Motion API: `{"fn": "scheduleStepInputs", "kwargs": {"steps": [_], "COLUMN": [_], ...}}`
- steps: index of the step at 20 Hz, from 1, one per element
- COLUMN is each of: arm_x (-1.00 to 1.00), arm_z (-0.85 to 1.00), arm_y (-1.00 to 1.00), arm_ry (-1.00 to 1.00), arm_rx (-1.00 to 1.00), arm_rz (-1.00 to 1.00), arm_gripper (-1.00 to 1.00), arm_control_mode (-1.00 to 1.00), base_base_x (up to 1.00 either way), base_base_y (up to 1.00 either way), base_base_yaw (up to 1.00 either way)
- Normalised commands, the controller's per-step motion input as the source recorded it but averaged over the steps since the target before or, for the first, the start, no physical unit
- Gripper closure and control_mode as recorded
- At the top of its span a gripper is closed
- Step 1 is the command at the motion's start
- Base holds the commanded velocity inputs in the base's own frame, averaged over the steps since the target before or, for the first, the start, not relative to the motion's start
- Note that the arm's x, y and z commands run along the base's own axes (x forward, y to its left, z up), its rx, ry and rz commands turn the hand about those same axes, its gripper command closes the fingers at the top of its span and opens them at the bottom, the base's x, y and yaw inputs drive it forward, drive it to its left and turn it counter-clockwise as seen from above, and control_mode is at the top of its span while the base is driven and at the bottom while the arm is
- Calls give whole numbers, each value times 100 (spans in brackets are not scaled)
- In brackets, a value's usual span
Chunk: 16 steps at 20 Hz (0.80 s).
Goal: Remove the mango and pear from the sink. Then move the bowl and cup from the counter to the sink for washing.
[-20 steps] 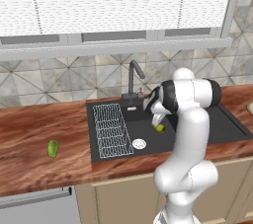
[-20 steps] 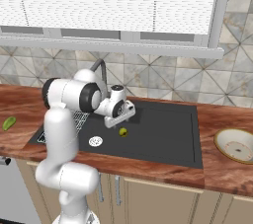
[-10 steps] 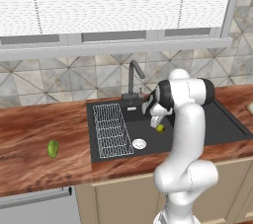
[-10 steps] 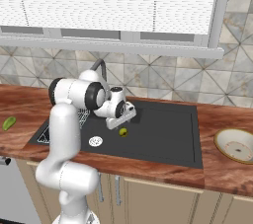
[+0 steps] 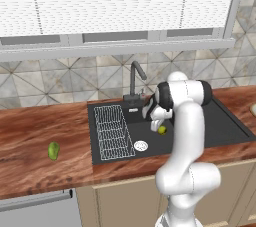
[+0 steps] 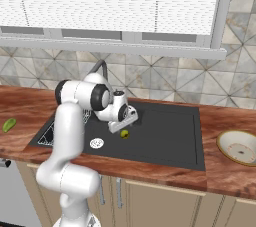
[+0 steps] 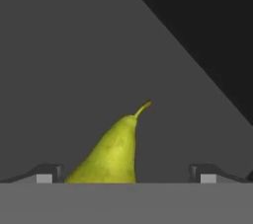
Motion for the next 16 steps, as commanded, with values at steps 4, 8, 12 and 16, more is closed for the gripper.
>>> {"fn": "scheduleStepInputs", "kwargs": {"steps": [4, 8, 12, 16], "arm_x": [5, 3, 0, 0], "arm_z": [-17, -8, -3, 0], "arm_y": [-6, -5, -7, -9], "arm_ry": [1, 3, 8, 6], "arm_rx": [0, 0, 0, 0], "arm_rz": [0, -1, -4, -4], "arm_gripper": [-100, -100, -100, -100], "arm_control_mode": [-100, -100, -100, -100], "base_base_x": [0, 0, 0, 0], "base_base_y": [0, 0, 0, 0], "base_base_yaw": [0, 0, 0, 0]}}
